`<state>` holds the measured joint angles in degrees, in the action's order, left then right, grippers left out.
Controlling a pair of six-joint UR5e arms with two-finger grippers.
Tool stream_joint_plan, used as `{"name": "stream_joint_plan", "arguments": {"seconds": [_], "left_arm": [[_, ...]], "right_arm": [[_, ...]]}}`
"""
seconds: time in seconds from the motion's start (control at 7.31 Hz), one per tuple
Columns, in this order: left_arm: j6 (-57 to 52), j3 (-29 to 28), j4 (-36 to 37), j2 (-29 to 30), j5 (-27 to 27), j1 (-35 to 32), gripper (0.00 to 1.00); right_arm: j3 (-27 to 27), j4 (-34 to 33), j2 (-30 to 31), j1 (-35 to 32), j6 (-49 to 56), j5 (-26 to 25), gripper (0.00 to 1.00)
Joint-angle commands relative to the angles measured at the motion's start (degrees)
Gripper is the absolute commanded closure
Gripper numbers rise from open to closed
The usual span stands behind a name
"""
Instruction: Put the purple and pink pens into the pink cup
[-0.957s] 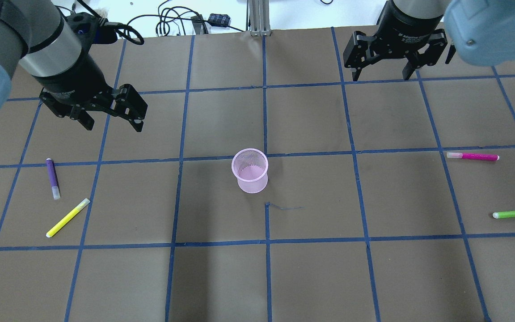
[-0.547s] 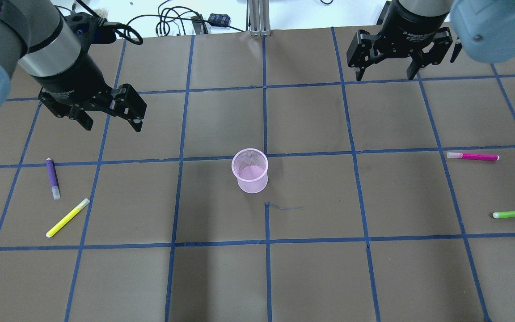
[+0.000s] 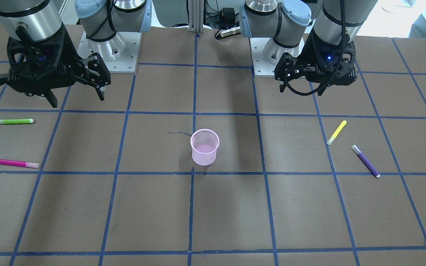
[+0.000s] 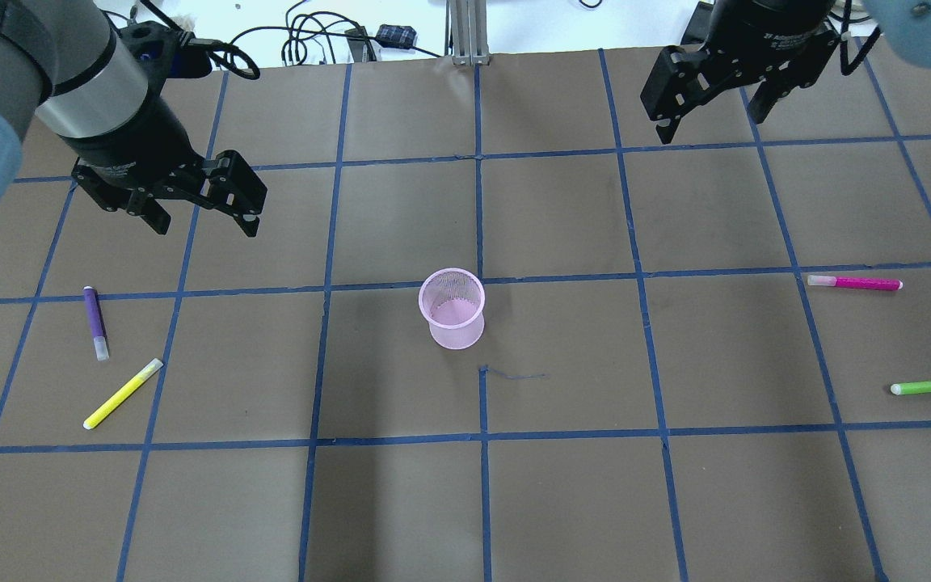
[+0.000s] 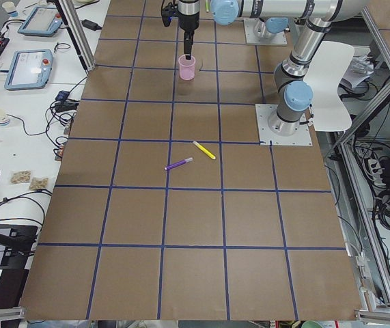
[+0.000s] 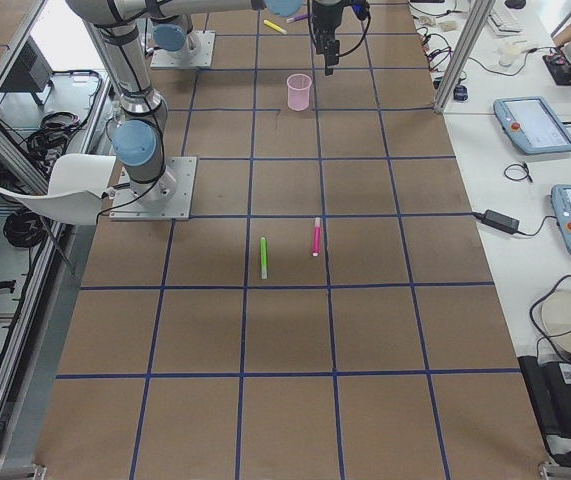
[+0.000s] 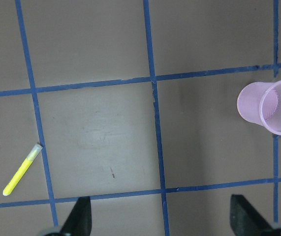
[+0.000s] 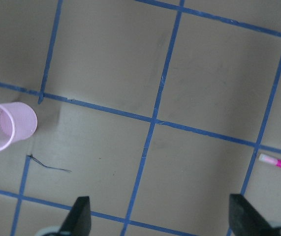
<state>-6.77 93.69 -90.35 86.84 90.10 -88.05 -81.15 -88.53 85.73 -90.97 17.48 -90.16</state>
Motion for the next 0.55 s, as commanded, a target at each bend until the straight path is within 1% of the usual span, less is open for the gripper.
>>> {"name": "stream_joint_plan", "arguments": {"seconds": [0.0, 0.41], "left_arm": [[-0.78, 0.00, 0.17, 0.09, 0.33, 0.24, 0.00], [-0.79, -0.09, 0.17, 0.09, -0.02, 1.99, 0.00]], "right_arm": [[0.11, -0.15, 0.32, 0.27, 21.02, -0.27, 0.00], [0.11, 0.46, 0.85, 0.80, 42.74, -0.62, 0.00]]}}
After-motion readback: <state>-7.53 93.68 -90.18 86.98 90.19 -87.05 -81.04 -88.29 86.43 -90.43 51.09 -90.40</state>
